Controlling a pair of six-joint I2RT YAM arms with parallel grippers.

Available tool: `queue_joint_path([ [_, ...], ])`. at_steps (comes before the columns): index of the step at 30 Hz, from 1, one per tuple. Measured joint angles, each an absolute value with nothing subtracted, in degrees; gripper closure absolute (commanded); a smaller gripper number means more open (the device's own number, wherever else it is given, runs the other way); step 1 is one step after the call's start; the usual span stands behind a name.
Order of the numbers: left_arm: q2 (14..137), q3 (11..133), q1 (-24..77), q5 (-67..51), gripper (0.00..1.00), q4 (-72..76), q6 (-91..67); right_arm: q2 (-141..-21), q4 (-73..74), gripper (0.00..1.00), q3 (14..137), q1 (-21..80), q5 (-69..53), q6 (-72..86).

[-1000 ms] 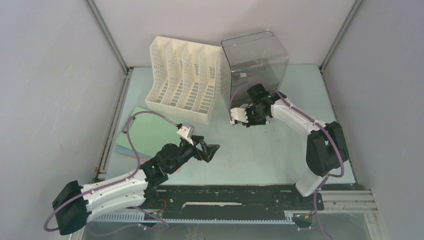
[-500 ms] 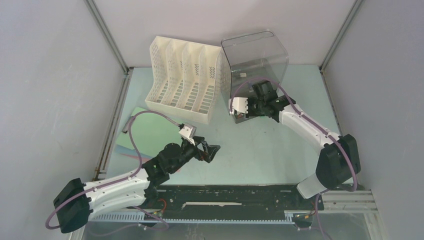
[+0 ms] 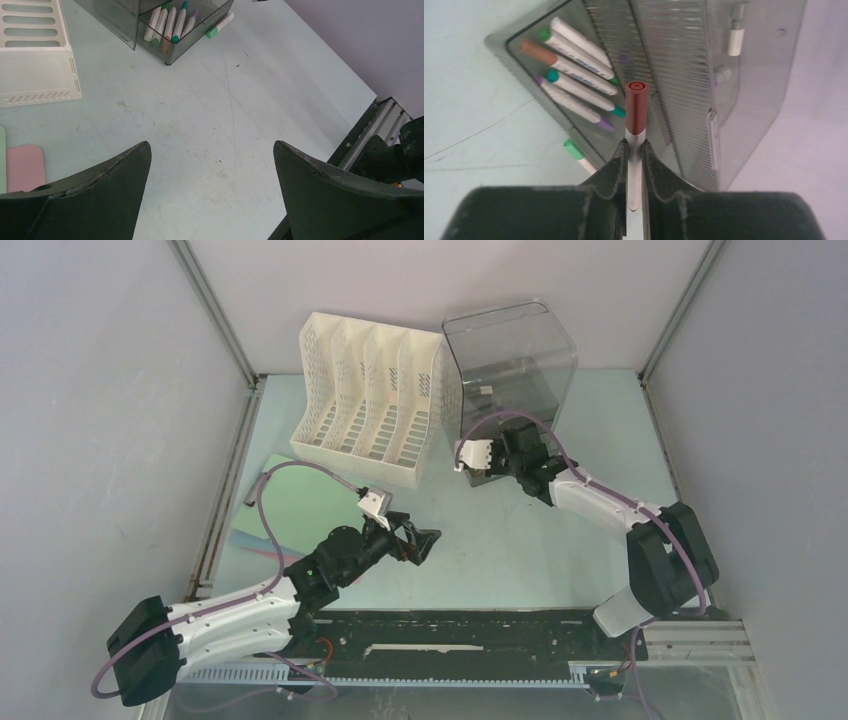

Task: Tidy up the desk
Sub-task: Place the stationery in the drawer.

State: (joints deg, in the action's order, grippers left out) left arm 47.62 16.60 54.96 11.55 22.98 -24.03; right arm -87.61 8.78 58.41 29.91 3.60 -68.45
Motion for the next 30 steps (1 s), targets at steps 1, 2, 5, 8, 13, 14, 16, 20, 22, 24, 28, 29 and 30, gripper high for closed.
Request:
queue_joint_path([
  [1, 47.6, 16.6, 55.0, 11.5, 0.00, 23.1, -24.0, -87.9, 7.4, 1.00, 58.0, 29.9, 4.2, -68.6],
  [2, 47.6, 16.6, 55.0, 11.5, 0.00, 23.1, -24.0, -88.3, 5.7, 1.00, 57.7, 30.0, 4.8, -68.7],
  [5, 47.6, 16.6, 55.0, 11.5, 0.00, 23.1, -24.0, -89.7, 1.4, 1.00, 57.4, 30.2, 6.6, -69.0],
  [8, 47.6, 16.6, 55.0, 11.4, 0.00, 23.1, -24.0, -90.8, -1.3, 1.00, 57.4, 30.5, 7.9, -69.1],
  [13, 47.6, 16.6, 55.0, 11.3, 0.00, 23.1, -24.0, -92.9, -4.1, 0.99, 57.4, 30.8, 9.6, -69.4],
  [14, 47.6, 16.6, 55.0, 11.3, 0.00, 23.1, -24.0, -93.4, -4.3, 0.97, 57.4, 30.9, 9.8, -69.5],
  [16, 47.6, 16.6, 55.0, 11.3, 0.00, 23.1, -24.0, -94.1, -4.8, 0.92, 57.4, 30.9, 10.2, -69.6],
  [20, 47.6, 16.6, 55.0, 11.3, 0.00, 23.1, -24.0, -94.6, -5.5, 0.79, 57.4, 30.9, 11.0, -70.0],
  [22, 47.6, 16.6, 55.0, 11.3, 0.00, 23.1, -24.0, -94.6, -5.8, 0.75, 57.4, 30.9, 11.4, -70.1],
  [24, 47.6, 16.6, 55.0, 11.3, 0.00, 23.1, -24.0, -94.6, -5.9, 0.74, 57.4, 30.9, 11.7, -70.2],
  [28, 47.6, 16.6, 55.0, 11.3, 0.00, 23.1, -24.0, -94.6, -5.9, 0.74, 57.4, 30.9, 11.9, -70.3],
  [29, 47.6, 16.6, 55.0, 11.3, 0.00, 23.1, -24.0, -94.6, -5.9, 0.73, 57.4, 30.9, 11.9, -70.3],
  [30, 47.6, 16.6, 55.0, 11.3, 0.00, 23.1, -24.0, -94.6, -5.9, 0.73, 57.4, 30.9, 11.9, -70.3],
])
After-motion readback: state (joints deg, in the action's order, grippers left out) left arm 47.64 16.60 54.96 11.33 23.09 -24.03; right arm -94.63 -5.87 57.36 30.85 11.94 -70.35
